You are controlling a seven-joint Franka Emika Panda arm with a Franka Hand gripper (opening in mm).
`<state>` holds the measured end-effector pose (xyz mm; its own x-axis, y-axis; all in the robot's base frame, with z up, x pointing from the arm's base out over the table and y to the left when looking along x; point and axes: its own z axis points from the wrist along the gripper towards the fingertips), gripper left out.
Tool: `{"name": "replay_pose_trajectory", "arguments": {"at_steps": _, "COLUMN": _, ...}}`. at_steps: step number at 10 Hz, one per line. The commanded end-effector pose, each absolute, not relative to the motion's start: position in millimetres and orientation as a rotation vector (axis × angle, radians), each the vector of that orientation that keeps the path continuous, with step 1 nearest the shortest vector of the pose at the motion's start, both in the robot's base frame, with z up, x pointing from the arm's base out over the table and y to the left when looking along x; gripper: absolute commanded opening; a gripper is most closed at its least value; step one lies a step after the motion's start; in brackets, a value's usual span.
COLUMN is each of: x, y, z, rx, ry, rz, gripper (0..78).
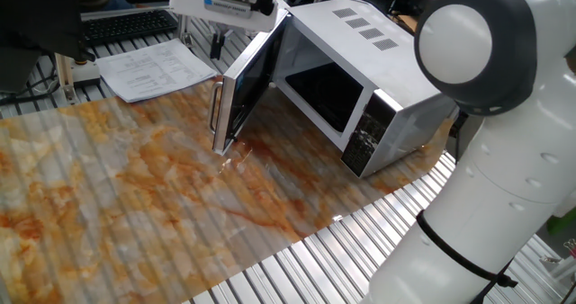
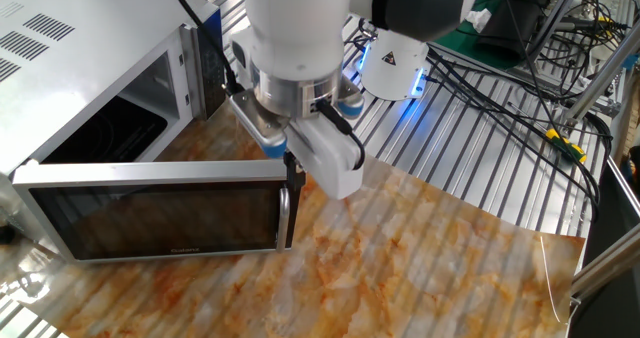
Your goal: Close the microwave door
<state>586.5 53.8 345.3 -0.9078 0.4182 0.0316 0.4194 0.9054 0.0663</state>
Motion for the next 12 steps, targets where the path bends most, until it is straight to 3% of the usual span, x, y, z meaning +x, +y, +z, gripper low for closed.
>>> {"name": "replay_pose_trajectory", "arguments": {"at_steps": 1, "x": 591, "y": 57, "z": 332, "rx": -0.709, "ry": -3.07, "rz": -0.115, "gripper": 0.0}}
{"name": "replay_pose_trajectory", "arguments": {"at_steps": 12, "x": 587, "y": 53, "z": 307, "rx": -0.718, "ry": -3.095, "rz": -0.036, "gripper": 0.0}}
